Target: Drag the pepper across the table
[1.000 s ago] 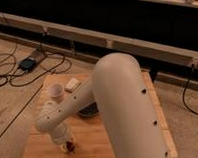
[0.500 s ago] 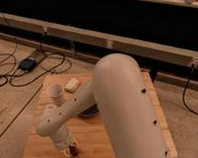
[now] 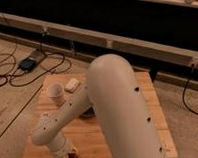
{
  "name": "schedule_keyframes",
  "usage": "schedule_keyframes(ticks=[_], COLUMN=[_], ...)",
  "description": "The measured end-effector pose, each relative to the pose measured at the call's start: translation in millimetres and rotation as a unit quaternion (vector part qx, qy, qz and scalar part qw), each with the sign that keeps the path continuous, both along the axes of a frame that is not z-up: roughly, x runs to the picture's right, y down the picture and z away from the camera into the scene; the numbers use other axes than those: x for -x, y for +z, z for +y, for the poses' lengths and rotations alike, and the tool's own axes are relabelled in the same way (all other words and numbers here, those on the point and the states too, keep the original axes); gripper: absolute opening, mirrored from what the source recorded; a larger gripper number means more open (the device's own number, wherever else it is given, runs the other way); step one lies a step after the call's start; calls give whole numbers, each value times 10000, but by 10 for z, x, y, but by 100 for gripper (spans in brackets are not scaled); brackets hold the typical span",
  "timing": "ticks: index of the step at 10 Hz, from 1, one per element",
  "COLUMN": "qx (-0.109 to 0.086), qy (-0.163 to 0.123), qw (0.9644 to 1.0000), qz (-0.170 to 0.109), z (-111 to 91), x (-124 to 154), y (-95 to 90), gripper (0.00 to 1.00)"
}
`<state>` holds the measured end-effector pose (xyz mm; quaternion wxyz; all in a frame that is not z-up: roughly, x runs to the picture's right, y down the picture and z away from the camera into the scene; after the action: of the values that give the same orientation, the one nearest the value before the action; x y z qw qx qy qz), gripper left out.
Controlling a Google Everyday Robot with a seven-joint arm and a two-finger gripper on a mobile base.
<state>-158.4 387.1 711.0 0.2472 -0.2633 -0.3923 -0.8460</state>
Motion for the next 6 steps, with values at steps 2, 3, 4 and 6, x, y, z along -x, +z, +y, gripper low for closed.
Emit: schedule_keyframes(ticks=[2,3,4,6], qx=[36,48,57,72], qy=[-138,-187,-226,-258], qw=[9999,9997,9996,9993], qz=[-90,-135,-186,-268], z=[80,112,140,183], x=[13,41,80,154], y=[-77,-114,-150,-194], gripper=[0,0,0,0])
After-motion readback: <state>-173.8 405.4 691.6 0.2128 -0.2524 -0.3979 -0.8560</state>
